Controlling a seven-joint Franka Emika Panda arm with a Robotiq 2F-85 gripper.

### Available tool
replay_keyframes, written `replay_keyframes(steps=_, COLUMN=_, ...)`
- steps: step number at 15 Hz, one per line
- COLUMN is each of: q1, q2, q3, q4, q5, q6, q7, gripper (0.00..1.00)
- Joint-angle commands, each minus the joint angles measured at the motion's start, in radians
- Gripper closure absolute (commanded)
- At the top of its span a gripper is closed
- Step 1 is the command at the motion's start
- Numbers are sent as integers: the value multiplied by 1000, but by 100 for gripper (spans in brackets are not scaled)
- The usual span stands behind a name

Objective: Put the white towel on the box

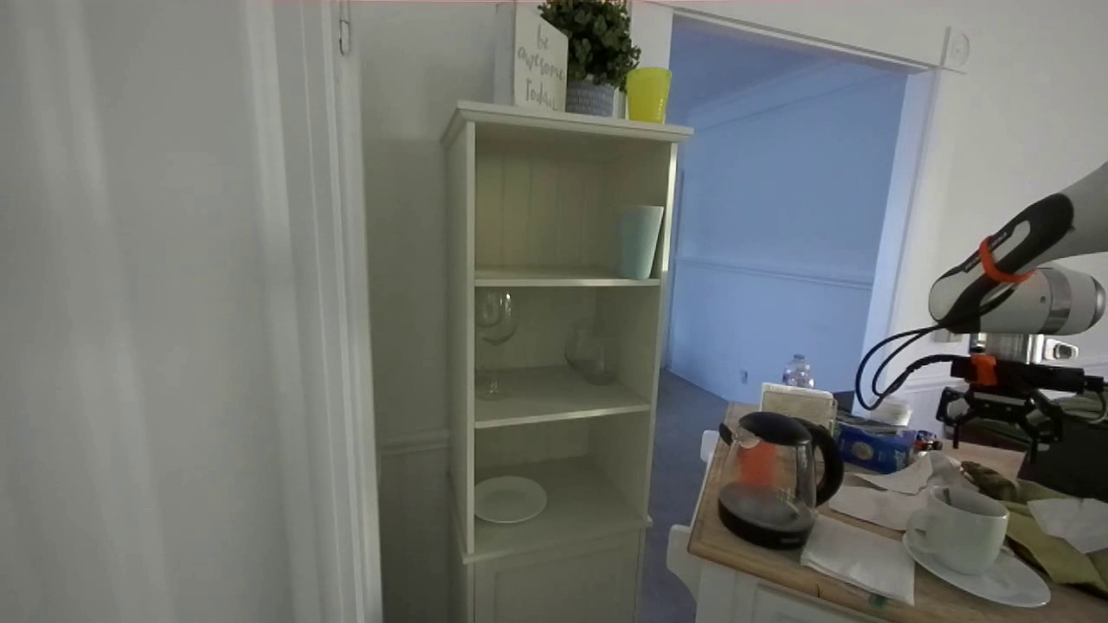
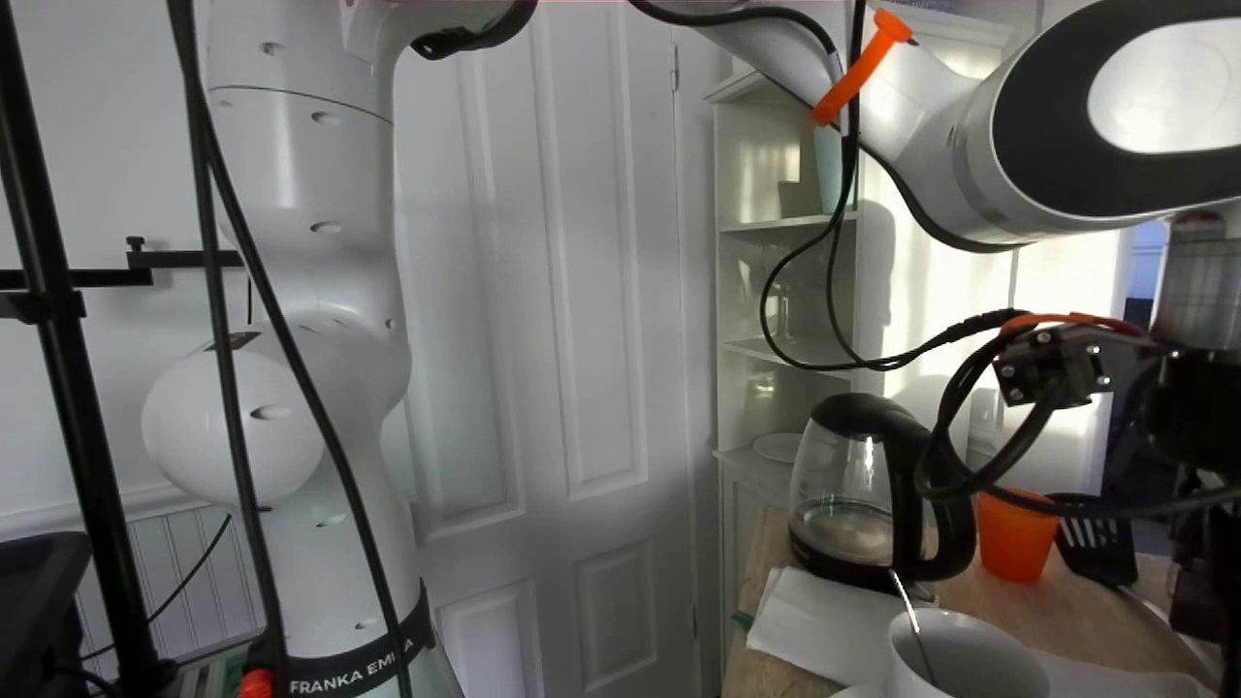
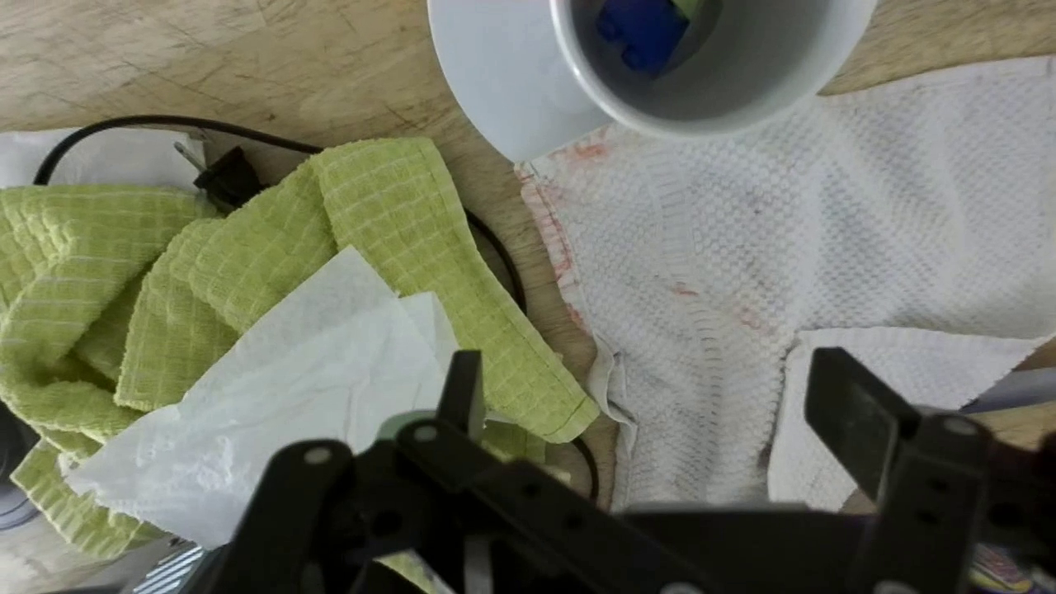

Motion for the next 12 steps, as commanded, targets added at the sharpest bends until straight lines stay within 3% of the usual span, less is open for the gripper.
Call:
replay_keyframes(steps=1, q1=0, q2=2, q3=0, q4=5, q5=2, q6=-2, q7=0, gripper=0)
replay_keyframes(steps=12, q1=-1, q2=25, q3=-1, q4=14, q5=19, q6=14, q7=28, gripper=0)
